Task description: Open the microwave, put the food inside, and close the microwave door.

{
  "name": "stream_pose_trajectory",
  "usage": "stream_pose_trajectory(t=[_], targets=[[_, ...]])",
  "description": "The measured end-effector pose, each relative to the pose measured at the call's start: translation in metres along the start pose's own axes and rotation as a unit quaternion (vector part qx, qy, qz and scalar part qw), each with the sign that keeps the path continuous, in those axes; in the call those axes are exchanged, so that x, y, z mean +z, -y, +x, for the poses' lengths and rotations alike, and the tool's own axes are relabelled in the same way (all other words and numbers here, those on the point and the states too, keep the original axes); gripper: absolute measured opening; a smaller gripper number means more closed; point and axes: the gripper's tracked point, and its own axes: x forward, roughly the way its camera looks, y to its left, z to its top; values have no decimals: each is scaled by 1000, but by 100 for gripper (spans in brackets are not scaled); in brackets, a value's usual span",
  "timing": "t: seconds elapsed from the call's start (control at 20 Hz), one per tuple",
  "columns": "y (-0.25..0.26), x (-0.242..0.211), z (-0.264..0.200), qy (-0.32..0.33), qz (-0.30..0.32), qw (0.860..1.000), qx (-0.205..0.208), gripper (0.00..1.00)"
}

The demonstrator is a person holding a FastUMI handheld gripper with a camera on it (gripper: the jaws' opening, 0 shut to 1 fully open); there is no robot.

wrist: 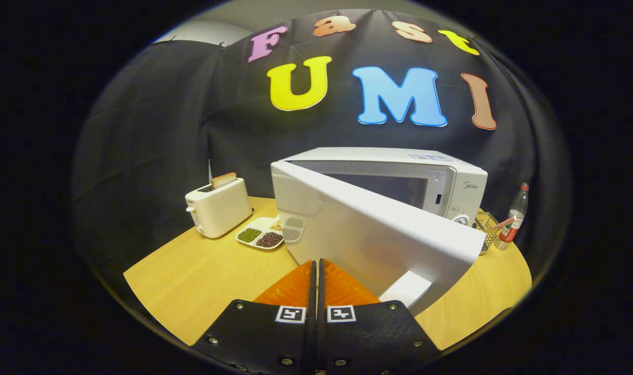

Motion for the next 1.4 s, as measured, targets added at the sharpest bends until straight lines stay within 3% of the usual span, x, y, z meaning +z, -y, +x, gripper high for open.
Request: stream_pose_trajectory(t=[0.65,1.4], targets=[[80,25,66,7,22,999,-47,1],[116,41,112,24,42,995,-84,1]])
